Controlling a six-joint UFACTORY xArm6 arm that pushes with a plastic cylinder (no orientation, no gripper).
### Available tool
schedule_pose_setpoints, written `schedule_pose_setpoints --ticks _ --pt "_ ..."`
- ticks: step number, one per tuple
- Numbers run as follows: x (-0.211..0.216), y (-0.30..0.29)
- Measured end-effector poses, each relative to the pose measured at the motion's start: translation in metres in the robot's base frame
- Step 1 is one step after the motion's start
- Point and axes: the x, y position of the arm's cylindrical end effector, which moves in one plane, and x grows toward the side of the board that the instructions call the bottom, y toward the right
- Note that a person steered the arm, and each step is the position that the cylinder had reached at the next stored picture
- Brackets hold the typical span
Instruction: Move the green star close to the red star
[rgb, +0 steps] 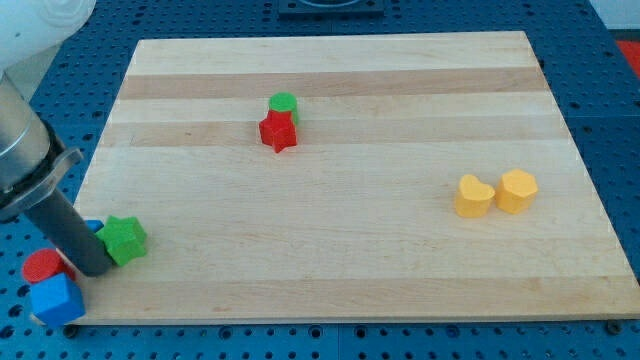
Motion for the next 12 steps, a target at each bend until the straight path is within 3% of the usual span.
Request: schedule_pose_setpoints --ticks 3,8,9,10,12 --pt "-0.066 0.073" --pt "-0.094 0.143" --pt "-0.088 0.145" --pt "-0.055 0.151" --pt "-0.088 0.188"
